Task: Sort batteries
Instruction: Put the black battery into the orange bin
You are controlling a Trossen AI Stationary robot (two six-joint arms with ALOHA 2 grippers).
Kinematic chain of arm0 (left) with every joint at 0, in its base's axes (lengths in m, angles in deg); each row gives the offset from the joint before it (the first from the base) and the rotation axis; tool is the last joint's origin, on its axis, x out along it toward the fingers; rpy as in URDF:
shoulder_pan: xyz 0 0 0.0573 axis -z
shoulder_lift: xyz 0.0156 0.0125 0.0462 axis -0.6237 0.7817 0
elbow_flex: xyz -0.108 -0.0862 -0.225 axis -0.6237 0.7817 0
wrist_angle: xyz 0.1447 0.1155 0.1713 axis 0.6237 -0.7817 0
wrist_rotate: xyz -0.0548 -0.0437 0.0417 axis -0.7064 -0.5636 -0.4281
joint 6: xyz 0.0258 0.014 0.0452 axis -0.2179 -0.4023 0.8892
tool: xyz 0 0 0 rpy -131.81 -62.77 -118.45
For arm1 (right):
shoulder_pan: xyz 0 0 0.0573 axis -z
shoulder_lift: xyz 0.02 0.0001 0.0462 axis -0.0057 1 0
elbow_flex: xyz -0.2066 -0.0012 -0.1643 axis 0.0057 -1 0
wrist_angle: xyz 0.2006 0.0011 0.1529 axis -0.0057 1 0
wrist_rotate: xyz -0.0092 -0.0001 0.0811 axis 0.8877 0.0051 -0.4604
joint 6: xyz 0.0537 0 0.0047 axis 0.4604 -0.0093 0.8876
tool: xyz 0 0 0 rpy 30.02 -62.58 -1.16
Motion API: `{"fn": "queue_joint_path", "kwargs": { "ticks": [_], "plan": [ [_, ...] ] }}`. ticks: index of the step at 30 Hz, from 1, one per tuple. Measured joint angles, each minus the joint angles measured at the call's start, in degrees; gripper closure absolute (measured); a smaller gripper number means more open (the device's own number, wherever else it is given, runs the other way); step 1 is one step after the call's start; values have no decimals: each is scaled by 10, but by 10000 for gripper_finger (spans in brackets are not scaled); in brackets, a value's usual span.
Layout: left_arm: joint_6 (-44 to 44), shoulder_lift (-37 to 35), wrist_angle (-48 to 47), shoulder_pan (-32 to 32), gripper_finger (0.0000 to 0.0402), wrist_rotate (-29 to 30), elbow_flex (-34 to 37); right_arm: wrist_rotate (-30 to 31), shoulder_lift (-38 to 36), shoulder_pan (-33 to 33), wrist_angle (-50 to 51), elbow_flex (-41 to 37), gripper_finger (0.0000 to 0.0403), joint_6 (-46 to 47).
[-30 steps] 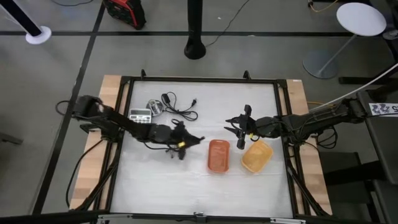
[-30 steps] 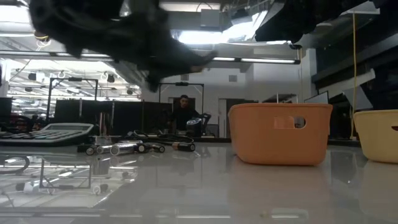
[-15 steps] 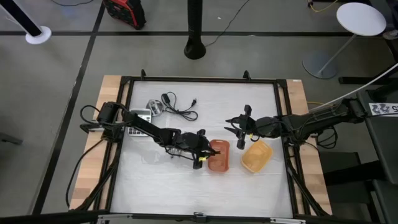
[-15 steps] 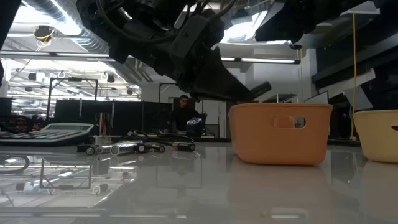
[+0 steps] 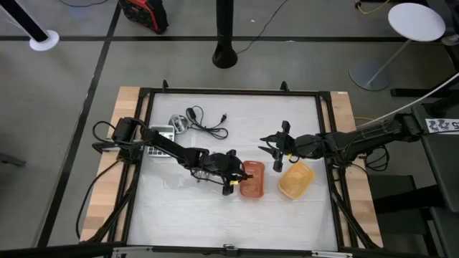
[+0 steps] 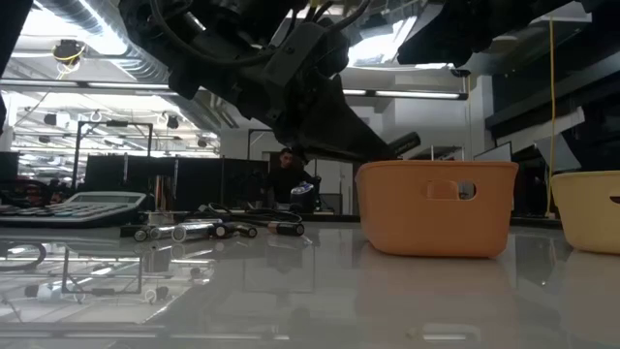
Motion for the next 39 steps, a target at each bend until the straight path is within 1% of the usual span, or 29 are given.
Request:
{"fn": "queue_joint_path", "kwargs": {
  "ticks": [5,7,14,17,20,22,24,27,31,33,36,39],
  "plan": [
    [0,0,0,-1,339,0,0,0,0,0,0,0,269,0],
    [0,0,0,-3,324,0,0,0,0,0,0,0,269,0],
    [0,0,18,-7,241,6,0,0,0,0,0,0,269,0],
    [0,-8,25,-7,225,7,0,0,1,0,-7,0,269,1],
    [0,-38,-1,-9,223,7,0,0,11,0,-35,0,269,20],
    [0,-72,-43,-12,226,5,0,-15,21,2,-58,0,269,37],
    [0,-112,-103,-14,231,5,0,-47,35,10,-76,1,269,56],
    [0,-179,-216,-16,237,5,0,-93,69,31,-58,21,269,108],
    [-14,-260,-358,-15,243,4,0,-133,140,55,-1,79,269,158],
    [-40,-291,-417,-14,245,4,0,-150,182,62,35,115,269,169],
    [-82,-325,-504,-11,245,4,0,-169,246,66,85,176,269,172],
    [-117,-342,-579,-8,245,6,0,-173,308,65,146,241,269,172]
  ]
}}
